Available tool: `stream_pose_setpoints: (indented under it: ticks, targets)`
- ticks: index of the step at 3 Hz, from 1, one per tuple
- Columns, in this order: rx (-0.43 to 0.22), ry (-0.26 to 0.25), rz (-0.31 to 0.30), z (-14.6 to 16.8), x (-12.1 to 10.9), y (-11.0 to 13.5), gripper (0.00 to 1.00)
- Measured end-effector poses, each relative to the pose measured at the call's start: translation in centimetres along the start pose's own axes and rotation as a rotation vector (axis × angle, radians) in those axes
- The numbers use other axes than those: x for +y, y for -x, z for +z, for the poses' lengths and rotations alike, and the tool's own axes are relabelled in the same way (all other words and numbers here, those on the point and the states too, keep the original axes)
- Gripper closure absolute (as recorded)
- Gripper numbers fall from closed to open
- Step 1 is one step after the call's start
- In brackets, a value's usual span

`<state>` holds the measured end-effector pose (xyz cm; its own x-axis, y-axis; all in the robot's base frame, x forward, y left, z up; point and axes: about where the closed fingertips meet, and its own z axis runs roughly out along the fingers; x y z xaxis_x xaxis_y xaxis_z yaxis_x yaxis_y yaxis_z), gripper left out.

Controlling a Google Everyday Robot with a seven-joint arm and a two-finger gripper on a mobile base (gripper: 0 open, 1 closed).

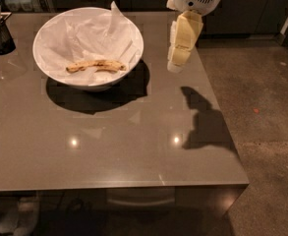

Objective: Pick banana from white bowl

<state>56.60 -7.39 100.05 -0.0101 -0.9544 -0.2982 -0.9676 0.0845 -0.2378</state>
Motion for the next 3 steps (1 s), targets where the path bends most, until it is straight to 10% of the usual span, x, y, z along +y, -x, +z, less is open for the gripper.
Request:
stream_pose_setpoints:
  ticks: [3]
  targets:
    - [0.006,0.001,-0.118,2.6,-3.6,5.8,0.0]
